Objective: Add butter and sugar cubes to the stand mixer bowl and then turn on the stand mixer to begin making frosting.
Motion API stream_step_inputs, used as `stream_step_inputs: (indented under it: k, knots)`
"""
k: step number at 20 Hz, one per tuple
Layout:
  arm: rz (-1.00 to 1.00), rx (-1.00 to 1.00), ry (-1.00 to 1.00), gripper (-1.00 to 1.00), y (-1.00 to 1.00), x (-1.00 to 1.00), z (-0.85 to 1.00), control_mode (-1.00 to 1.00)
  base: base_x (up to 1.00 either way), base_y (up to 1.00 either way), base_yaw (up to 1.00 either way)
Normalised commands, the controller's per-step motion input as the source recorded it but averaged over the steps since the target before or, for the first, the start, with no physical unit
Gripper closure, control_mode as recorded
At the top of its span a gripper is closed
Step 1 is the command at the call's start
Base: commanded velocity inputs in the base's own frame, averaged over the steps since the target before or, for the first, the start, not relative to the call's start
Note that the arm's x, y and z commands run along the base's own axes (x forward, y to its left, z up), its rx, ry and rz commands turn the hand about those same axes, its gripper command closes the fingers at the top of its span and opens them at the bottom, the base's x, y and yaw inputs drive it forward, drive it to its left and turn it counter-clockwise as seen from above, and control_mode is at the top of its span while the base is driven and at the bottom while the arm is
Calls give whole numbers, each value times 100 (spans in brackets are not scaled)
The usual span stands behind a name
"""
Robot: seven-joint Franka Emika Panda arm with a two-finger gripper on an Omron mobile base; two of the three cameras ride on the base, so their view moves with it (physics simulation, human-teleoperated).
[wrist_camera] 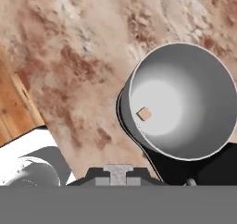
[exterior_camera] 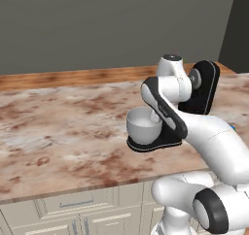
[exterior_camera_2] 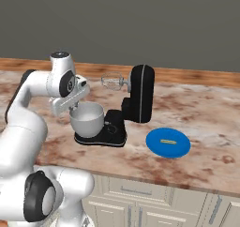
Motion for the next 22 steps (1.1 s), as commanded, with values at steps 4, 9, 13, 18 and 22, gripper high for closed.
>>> stream_step_inputs:
  k: [4, 9, 13, 18, 22]
  knots:
    - [-4, -19, 22, 100, 10, 55, -18, -100, 0, 0, 0]
    - [-2, -19, 18, 100, 6, 54, -47, -100, 0, 0, 0]
    - [0, -13, 11, 100, 1, 54, -55, -100, 0, 0, 0]
    - [0, -5, 2, 100, 0, 32, -44, -100, 0, 0, 0]
    - [0, 0, -2, 100, 0, 1, -39, -100, 0, 0, 0]
